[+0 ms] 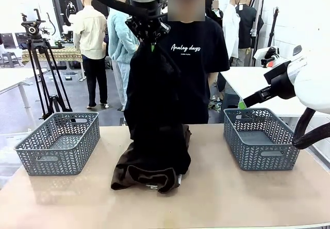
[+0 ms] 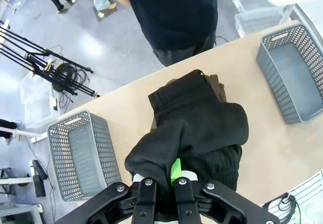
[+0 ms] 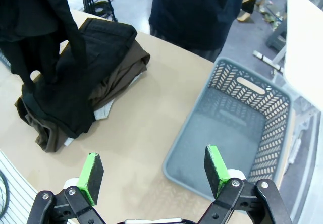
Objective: Sort the tops and bottoms.
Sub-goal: Lift clothes from the center of the table with your left hand, then sort the clothes according to human instructions.
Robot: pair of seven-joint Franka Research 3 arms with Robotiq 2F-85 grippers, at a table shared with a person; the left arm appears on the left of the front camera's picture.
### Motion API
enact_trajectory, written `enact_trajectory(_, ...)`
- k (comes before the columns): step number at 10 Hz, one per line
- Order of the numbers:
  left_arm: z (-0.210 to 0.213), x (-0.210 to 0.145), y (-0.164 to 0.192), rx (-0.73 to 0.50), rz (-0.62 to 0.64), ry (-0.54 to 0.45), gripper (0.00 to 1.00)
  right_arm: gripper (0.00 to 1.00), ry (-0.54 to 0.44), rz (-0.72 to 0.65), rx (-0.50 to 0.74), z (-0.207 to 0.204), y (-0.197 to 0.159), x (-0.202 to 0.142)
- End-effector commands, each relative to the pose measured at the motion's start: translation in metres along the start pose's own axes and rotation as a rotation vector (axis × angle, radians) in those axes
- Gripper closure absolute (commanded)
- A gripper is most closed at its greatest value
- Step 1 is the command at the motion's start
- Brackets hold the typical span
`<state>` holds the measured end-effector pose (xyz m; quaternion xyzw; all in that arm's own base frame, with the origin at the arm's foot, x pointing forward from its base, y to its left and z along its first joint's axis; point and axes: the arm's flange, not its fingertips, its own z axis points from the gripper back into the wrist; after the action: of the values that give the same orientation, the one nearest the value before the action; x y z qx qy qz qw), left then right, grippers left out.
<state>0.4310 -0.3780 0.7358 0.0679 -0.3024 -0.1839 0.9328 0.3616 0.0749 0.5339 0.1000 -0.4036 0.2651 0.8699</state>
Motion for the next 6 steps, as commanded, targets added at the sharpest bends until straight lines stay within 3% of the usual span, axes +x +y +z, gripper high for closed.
enact_trajectory(1,0.0053,0.0013,0.002,-0.003,0.004,-0.02,1.0,0.0,0.002,0.001,0.006,-0.0015,-0.0004,-0.0007)
enact_trajectory(6,0.0053,0.0013,0.002,-0.003,0.004,-0.02,1.0,0.0,0.002,0.001,0.006,-0.0015,-0.0004,-0.0007)
